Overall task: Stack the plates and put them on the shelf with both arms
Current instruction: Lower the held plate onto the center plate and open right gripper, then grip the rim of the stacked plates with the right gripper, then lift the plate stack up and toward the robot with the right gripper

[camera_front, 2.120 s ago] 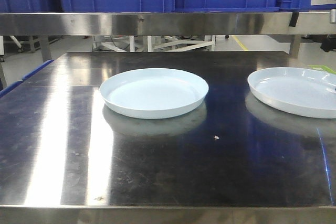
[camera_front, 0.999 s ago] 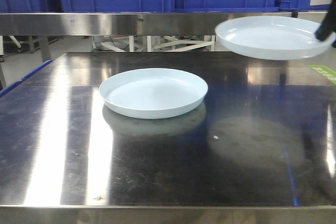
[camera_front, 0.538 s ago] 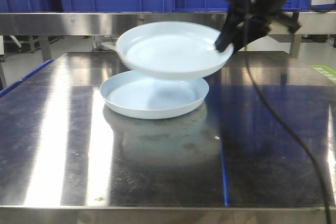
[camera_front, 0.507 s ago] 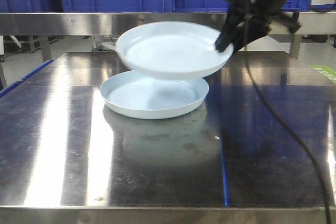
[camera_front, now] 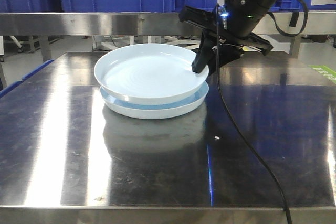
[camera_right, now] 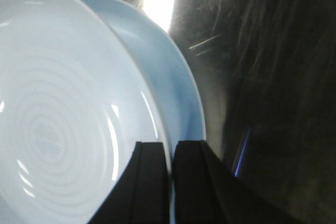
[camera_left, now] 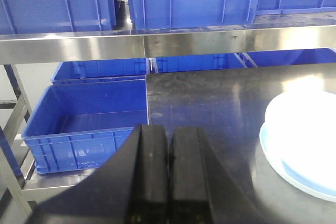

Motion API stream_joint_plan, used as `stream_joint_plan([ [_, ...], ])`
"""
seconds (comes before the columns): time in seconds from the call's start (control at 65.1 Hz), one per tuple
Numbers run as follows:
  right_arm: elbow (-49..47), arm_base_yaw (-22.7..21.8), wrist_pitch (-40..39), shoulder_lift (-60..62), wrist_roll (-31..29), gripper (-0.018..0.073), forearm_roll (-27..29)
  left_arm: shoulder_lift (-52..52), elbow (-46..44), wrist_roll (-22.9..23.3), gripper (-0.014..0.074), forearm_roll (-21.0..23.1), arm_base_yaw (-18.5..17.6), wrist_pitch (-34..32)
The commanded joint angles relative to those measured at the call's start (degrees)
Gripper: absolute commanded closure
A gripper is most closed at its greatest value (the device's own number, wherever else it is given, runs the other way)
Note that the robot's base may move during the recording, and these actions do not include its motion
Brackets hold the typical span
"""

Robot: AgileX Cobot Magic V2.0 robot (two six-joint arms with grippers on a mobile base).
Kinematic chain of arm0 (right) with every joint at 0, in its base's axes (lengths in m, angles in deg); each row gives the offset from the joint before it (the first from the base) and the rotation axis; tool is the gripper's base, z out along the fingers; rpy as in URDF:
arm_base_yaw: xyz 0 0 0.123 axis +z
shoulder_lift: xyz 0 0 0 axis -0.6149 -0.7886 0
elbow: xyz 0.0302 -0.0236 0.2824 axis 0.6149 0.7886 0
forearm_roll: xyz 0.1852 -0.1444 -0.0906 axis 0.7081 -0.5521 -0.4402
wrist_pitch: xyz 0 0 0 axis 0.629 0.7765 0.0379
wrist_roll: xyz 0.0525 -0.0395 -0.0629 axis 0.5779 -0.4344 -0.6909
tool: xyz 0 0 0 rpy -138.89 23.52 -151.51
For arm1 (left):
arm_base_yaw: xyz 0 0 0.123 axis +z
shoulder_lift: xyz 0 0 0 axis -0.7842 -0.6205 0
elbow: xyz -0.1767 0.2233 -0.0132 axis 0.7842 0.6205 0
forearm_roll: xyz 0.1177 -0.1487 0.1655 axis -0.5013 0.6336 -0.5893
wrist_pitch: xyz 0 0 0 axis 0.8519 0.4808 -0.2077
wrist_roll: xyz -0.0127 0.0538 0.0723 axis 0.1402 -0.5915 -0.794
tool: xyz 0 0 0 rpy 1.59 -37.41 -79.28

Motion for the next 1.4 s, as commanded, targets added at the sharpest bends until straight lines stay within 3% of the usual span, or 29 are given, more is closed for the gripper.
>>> stream_joint_plan([
  [0.0, -1.85, -0.10, -1.85, 3.40, -0.05, 0.0216, 1.85, -0.26, -1.61, 0.42, 0.0514, 0.08, 0.13, -4.39],
  [0.077, -1.78, -0.10, -1.96, 3.40, 0.00, 0.0133, 1.09, -0.26, -1.61, 0.42, 0.0514, 0.08, 0.13, -4.39],
  [0.384, -1.39, 0.96, -2.74, 3.23, 5.11, 0.0132, -6.87, -0.26, -1.61, 0.42, 0.0514, 0.08, 0.13, -4.39],
  [1.045, -1.28, 3.80, -2.28, -0.34, 5.53, 0.0140, -7.14, -0.26, -1.61, 0.42, 0.0514, 0.08, 0.13, -4.39],
  [1.183, -1.28, 4.46, -2.47, -0.41, 5.53, 0.0252, -7.03, -0.26, -1.61, 0.42, 0.0514, 0.08, 0.13, -4.39],
  [1.383, -1.28, 4.46, -1.79, -0.78, 5.85, 0.0489, -7.03, -0.26, -1.61, 0.42, 0.0514, 0.08, 0.13, -4.39],
])
